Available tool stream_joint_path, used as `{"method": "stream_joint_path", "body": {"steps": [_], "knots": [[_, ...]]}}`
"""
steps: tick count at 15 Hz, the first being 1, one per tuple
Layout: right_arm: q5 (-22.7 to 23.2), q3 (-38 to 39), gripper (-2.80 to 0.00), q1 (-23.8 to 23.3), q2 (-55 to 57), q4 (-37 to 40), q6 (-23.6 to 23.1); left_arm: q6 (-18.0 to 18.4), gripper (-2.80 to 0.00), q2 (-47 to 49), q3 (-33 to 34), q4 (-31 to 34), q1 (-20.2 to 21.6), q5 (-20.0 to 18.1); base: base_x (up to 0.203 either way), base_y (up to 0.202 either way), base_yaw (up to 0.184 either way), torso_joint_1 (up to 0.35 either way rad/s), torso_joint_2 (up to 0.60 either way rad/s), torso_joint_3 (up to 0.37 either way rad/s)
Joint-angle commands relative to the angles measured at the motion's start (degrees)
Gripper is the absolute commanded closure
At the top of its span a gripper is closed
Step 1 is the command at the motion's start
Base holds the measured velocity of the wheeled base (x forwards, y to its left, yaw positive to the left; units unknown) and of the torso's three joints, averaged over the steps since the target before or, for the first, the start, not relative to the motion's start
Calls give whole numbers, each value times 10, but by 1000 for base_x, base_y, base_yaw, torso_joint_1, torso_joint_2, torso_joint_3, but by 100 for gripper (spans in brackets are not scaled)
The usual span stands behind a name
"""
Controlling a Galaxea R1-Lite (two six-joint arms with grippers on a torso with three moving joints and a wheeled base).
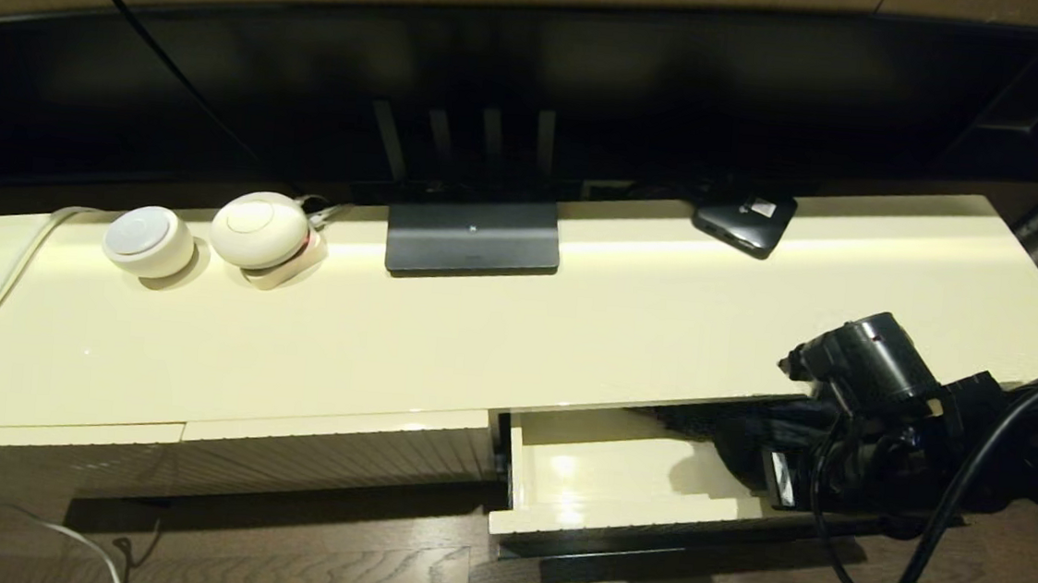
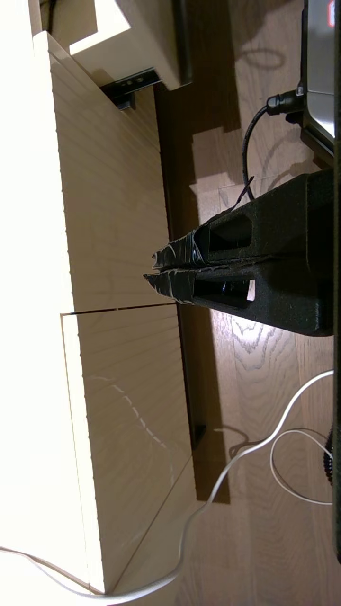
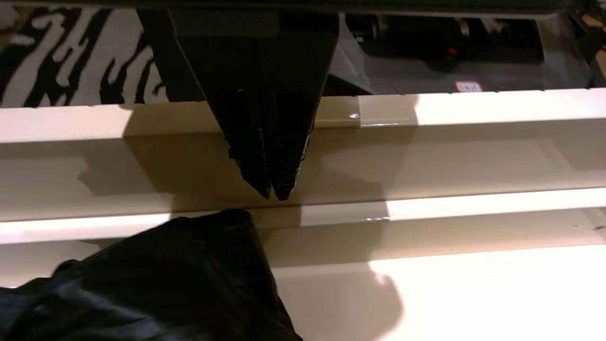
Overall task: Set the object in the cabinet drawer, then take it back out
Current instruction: Open the drawer
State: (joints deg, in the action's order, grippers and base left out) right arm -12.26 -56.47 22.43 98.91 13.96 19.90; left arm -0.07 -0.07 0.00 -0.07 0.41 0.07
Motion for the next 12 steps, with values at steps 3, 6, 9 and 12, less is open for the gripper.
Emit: {"method": "stream_joint_path", "body": {"steps": [3,6,9,12], "knots": [[3,6,0,1,-16,37,3,0,0,1,2,0,0,0,0,0,0,0,0,0],[3,14,0,2,-18,40,4,0,0,1,2,0,0,0,0,0,0,0,0,0],[11,26,0,7,-21,59,17,0,0,1,2,1,0,0,0,0,0,0,0,0],[15,28,0,11,-18,72,27,0,0,1,2,0,0,0,0,0,0,0,0,0]]}}
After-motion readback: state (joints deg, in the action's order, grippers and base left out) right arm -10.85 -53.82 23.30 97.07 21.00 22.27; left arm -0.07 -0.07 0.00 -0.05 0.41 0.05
